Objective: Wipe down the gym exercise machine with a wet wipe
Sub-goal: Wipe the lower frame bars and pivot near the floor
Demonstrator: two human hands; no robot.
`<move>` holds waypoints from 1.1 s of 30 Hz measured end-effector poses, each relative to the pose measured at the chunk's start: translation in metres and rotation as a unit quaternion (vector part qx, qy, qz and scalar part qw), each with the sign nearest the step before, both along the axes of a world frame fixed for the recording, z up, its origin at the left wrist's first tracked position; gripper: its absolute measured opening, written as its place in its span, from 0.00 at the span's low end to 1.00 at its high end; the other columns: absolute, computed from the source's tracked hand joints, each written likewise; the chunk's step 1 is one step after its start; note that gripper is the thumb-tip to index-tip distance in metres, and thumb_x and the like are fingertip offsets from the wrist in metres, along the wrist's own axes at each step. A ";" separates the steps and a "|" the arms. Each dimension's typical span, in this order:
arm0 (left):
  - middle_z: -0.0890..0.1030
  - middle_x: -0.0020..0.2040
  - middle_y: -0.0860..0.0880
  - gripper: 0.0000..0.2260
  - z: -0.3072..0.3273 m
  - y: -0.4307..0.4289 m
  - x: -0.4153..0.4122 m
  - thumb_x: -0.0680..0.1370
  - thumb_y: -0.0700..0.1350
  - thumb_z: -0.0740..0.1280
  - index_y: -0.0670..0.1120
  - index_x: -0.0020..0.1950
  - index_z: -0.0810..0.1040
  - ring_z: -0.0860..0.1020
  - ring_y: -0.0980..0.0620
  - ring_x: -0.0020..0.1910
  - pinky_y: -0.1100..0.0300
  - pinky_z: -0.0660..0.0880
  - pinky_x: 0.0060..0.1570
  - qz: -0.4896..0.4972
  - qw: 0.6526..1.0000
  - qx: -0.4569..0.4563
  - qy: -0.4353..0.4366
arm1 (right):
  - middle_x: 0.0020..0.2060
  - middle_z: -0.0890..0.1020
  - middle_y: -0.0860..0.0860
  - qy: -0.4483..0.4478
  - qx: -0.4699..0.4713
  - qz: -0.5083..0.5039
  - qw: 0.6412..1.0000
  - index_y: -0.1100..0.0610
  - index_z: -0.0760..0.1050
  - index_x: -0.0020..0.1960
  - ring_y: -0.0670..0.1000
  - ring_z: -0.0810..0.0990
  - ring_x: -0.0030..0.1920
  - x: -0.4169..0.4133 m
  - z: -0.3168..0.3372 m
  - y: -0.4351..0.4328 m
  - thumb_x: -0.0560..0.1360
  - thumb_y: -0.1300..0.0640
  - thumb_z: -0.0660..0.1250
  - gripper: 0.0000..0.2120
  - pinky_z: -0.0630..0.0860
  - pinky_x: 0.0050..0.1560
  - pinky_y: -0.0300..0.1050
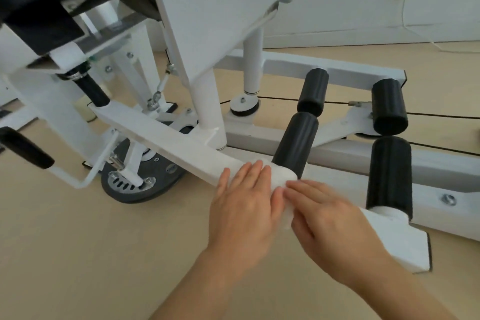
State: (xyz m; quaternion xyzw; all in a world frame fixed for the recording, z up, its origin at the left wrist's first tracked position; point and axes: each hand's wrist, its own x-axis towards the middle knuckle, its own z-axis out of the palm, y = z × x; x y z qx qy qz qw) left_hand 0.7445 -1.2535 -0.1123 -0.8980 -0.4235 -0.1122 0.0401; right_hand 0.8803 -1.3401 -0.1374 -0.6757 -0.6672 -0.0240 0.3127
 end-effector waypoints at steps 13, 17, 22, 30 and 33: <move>0.73 0.64 0.38 0.28 0.004 0.047 0.102 0.83 0.55 0.49 0.40 0.77 0.46 0.74 0.39 0.59 0.47 0.67 0.53 0.083 0.977 -0.180 0.081 | 0.56 0.82 0.53 0.185 -0.095 -0.163 0.964 0.54 0.70 0.71 0.53 0.79 0.55 0.020 0.000 0.007 0.77 0.60 0.61 0.22 0.77 0.52 0.53; 0.74 0.64 0.39 0.28 0.006 0.044 0.086 0.84 0.54 0.46 0.40 0.78 0.45 0.76 0.39 0.57 0.50 0.65 0.46 0.022 0.986 -0.132 0.096 | 0.60 0.81 0.48 0.185 -0.111 -0.174 0.961 0.53 0.71 0.70 0.51 0.79 0.58 0.016 0.007 0.006 0.79 0.57 0.61 0.20 0.75 0.55 0.49; 0.70 0.72 0.44 0.25 -0.013 0.020 0.036 0.82 0.51 0.47 0.40 0.75 0.62 0.72 0.47 0.67 0.50 0.65 0.68 -0.040 0.998 0.005 0.046 | 0.58 0.80 0.40 0.212 -0.136 -0.155 0.955 0.43 0.68 0.70 0.46 0.79 0.58 0.010 0.012 0.013 0.80 0.44 0.58 0.19 0.76 0.52 0.46; 0.76 0.67 0.51 0.21 -0.023 -0.011 0.002 0.80 0.51 0.53 0.46 0.64 0.78 0.70 0.52 0.70 0.53 0.65 0.70 -0.092 0.983 -0.070 -0.140 | 0.37 0.82 0.40 0.348 -0.039 -0.133 0.927 0.42 0.79 0.47 0.36 0.79 0.44 0.013 0.009 0.010 0.74 0.61 0.71 0.13 0.73 0.46 0.30; 0.81 0.57 0.59 0.17 -0.004 -0.008 -0.004 0.78 0.55 0.58 0.50 0.54 0.84 0.74 0.59 0.63 0.64 0.68 0.62 -0.088 0.944 -0.174 -0.266 | 0.40 0.84 0.42 0.461 -0.016 -0.057 0.885 0.46 0.81 0.48 0.39 0.81 0.43 0.011 0.024 0.004 0.78 0.64 0.66 0.13 0.75 0.46 0.31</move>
